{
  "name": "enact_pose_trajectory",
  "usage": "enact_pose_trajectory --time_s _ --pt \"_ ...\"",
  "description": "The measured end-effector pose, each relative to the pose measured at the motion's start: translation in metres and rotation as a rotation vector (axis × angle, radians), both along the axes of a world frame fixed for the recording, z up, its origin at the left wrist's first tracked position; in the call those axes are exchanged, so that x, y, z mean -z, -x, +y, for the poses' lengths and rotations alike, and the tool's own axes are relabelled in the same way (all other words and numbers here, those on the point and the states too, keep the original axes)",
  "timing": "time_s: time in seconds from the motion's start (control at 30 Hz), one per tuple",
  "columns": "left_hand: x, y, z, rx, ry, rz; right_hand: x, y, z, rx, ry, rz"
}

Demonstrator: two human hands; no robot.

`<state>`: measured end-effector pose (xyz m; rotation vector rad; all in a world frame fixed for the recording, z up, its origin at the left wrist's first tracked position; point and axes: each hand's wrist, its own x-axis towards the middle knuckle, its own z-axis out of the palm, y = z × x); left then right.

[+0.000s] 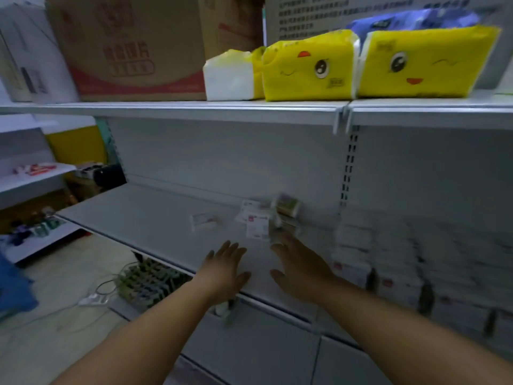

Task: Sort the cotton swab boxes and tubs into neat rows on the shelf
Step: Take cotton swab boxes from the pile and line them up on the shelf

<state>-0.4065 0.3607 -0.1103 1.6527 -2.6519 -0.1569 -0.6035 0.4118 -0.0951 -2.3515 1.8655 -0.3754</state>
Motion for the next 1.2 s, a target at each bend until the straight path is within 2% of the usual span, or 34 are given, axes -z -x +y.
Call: enact_pose_trajectory --time_s 0.07,0.2,0.33,0.47,0.53,0.6,0.73,0.83,0.97,1.1,1.2 --pt "-0.002 -0.014 -0.025 -0.019 -0.002 -0.009 0.008 -0.012 -0.027 0.077 0.086 -0.12" --pt "0.0 -0.042 -0.066 -0.06 0.022 0.042 0.017 -0.033 -0.07 0.413 0.065 -0.619" --pt "0.0 -0.072 -0.103 -0.161 0.03 0.151 0.024 -0.041 -0.097 0.62 0.103 -0.939" --pt "0.001 -0.098 -0.147 -0.356 0.161 0.256 0.033 -0.049 -0.113 0.761 0.123 -0.94" --pt "0.007 -0.106 -0.167 -0.456 0.102 0.322 0.037 -0.054 -0.12 0.807 0.118 -0.91" --pt "0.014 -0.105 -0.183 -0.502 0.038 0.312 0.04 -0.059 -0.123 0.855 0.117 -0.853" --pt "0.028 -0.096 -0.197 -0.431 0.103 0.317 0.041 -0.073 -0.124 0.957 0.114 -0.658" --pt "0.037 -0.097 -0.204 -0.33 0.084 0.486 0.045 -0.082 -0.121 0.977 0.161 -0.602" --pt "0.042 -0.106 -0.204 -0.147 -0.129 0.894 0.042 -0.089 -0.109 0.945 0.206 -0.78" --pt "0.037 -0.111 -0.197 -0.065 -0.173 1.071 0.039 -0.098 -0.093 0.918 0.224 -0.87" --pt "0.032 -0.117 -0.192 -0.067 -0.262 1.194 0.037 -0.105 -0.081 0.892 0.266 -1.013"
